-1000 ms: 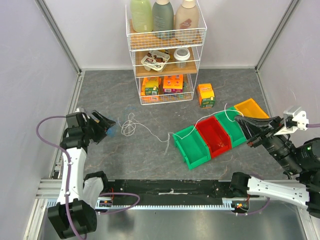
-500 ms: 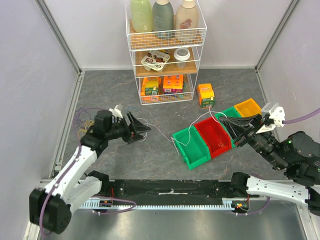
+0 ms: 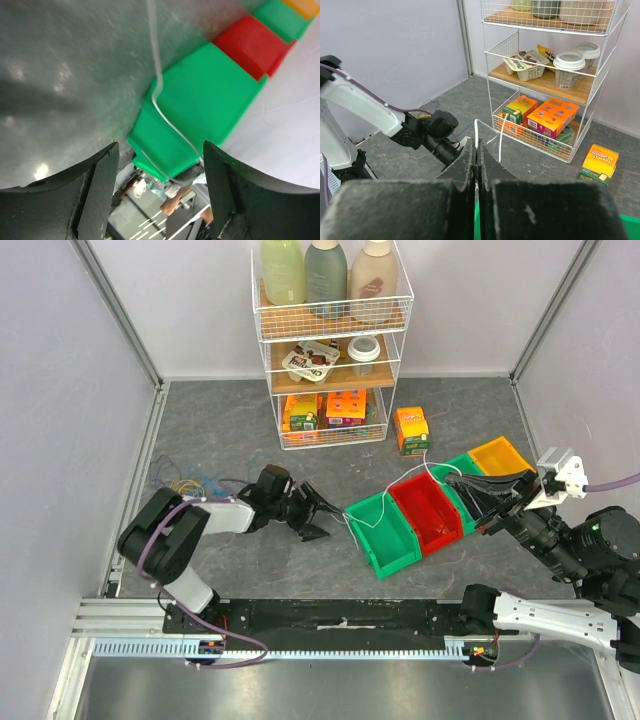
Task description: Untangle the cables
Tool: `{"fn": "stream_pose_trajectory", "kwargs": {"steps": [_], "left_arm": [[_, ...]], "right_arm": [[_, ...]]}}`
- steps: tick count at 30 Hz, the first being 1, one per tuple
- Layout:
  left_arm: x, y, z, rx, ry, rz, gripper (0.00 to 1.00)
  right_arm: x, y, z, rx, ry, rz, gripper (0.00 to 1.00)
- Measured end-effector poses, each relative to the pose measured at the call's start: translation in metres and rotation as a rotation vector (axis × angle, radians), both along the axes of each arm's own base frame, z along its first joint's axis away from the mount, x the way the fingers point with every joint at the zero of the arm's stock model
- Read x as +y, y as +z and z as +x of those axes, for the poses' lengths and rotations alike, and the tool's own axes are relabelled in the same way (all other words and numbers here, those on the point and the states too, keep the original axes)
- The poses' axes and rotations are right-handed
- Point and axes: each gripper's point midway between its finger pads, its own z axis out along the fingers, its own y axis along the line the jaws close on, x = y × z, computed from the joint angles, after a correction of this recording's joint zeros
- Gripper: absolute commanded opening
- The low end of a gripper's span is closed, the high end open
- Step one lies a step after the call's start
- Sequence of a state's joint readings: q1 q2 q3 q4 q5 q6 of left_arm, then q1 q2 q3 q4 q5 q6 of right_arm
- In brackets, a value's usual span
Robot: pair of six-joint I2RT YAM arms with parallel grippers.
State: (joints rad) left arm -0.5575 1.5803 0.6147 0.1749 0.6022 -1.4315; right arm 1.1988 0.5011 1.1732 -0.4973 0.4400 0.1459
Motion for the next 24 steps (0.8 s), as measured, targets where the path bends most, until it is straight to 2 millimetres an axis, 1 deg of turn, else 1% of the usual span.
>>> {"fn": "stream_pose_trajectory", "kwargs": {"steps": [3,4,7,9,11,13,17,19,21,23,24], "left_arm": [[-0.002,-0.023,0.007,0.059,0.056,0.004,0.68],[-0.003,-0.027,0.008,0.069,0.063,0.001,0.68],[-0.009,-0.027,0.02,0.041,0.083,-0.032,0.65],[-0.011,-0.027,0.028,0.016,0.103,-0.042,0.56],[-0.012,-0.03,0.034,0.003,0.123,-0.038,0.44],[-0.011,-0.036,0.039,-0.003,0.142,-0.022,0.29],[-0.008,-0.043,0.046,-0.029,0.184,0.02,0.02],[0.002,-0.05,0.051,-0.051,0.222,0.081,0.02],[0.016,-0.046,0.054,-0.093,0.248,0.146,0.02],[0.034,-0.029,0.059,-0.174,0.274,0.215,0.02],[0.045,-0.014,0.064,-0.23,0.296,0.244,0.02]], "right_arm": [[-0.001,0.002,-0.001,-0.004,0.005,0.007,0.0],[-0.001,0.002,-0.002,-0.005,0.008,0.009,0.0],[-0.004,0.004,-0.004,-0.01,0.014,0.02,0.0],[-0.007,0.005,-0.005,-0.014,0.015,0.029,0.0],[-0.01,0.007,-0.007,-0.018,0.015,0.038,0.0],[-0.012,0.008,-0.007,-0.021,0.015,0.045,0.0],[-0.012,0.008,-0.008,-0.022,0.017,0.047,0.0],[-0.012,0.007,-0.008,-0.021,0.016,0.045,0.0],[-0.013,0.007,-0.007,-0.019,0.012,0.044,0.0],[-0.018,0.005,-0.006,-0.015,-0.005,0.042,0.0],[-0.022,0.004,-0.006,-0.013,-0.016,0.043,0.0]]}}
